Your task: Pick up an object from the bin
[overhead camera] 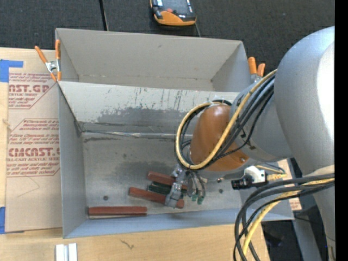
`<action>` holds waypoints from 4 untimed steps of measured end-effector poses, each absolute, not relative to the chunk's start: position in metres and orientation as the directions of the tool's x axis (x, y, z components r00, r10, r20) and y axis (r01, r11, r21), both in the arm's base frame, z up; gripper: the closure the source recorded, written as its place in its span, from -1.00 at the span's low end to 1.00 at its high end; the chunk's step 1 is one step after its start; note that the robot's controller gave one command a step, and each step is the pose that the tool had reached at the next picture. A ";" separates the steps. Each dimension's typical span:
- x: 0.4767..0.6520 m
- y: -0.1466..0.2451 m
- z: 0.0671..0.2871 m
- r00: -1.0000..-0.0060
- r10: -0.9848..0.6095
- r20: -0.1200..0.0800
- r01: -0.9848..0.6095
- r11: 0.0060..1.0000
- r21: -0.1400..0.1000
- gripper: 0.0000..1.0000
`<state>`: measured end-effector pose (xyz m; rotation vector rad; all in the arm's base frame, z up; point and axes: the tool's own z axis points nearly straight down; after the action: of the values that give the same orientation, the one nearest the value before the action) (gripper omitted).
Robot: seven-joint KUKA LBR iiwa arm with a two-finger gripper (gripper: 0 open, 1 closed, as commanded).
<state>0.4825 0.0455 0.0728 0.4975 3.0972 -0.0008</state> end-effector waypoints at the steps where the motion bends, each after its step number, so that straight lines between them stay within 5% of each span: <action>1: 0.483 0.045 0.073 -0.950 0.313 -0.005 0.313 0.950 0.000 1.00; 4: 0.480 0.046 0.101 -0.950 0.313 0.004 0.313 0.950 -0.001 1.00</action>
Offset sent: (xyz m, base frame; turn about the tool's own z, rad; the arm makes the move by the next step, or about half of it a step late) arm -0.0001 -0.0001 0.0368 0.0000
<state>0.4800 0.0463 0.1008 0.4984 3.1063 -0.0007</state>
